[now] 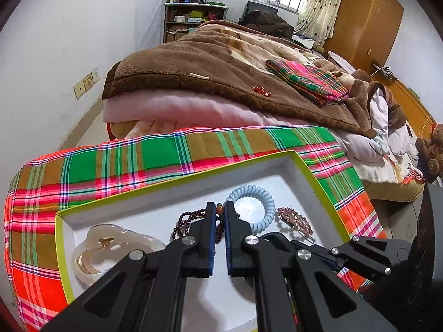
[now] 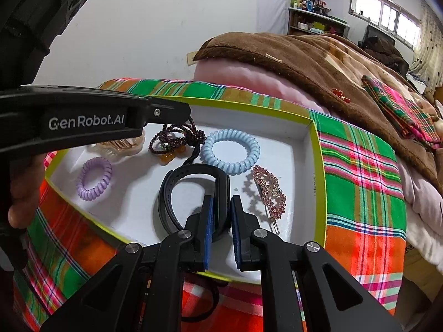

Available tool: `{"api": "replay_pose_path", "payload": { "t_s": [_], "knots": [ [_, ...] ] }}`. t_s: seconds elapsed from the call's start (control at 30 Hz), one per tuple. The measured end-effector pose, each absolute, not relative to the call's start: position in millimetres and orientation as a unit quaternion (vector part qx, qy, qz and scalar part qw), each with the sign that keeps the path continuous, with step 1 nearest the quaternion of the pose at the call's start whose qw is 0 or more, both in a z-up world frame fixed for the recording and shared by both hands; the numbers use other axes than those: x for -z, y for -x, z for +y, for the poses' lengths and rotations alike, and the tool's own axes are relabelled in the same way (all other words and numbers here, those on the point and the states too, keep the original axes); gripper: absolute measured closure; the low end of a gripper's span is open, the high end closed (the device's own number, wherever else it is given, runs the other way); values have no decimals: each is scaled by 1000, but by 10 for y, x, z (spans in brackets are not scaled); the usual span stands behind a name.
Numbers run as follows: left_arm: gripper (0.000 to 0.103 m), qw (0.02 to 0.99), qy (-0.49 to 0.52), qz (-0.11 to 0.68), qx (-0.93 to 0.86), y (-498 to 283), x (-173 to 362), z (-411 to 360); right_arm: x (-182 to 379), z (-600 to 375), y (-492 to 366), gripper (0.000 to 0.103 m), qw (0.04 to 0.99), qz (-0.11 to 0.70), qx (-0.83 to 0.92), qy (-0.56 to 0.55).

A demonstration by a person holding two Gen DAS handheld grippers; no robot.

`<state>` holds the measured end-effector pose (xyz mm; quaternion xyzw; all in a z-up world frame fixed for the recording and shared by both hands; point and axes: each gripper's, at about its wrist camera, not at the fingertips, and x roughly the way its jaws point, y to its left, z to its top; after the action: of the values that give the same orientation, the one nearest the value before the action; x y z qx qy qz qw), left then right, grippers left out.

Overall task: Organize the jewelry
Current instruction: 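Lower the beaded bracelet into the box and open the left gripper while the right gripper releases the headband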

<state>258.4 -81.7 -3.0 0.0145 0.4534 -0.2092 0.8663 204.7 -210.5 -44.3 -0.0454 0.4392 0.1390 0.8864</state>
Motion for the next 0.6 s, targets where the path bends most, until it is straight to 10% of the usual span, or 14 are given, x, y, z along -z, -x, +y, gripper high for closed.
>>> {"api": "replay_pose_path", "payload": {
  "t_s": [0.6],
  "knots": [
    [93, 865, -15, 461, 196, -2626, 92, -782, 433, -2093, -2075, 90, 890, 434, -135, 44]
  ]
}}
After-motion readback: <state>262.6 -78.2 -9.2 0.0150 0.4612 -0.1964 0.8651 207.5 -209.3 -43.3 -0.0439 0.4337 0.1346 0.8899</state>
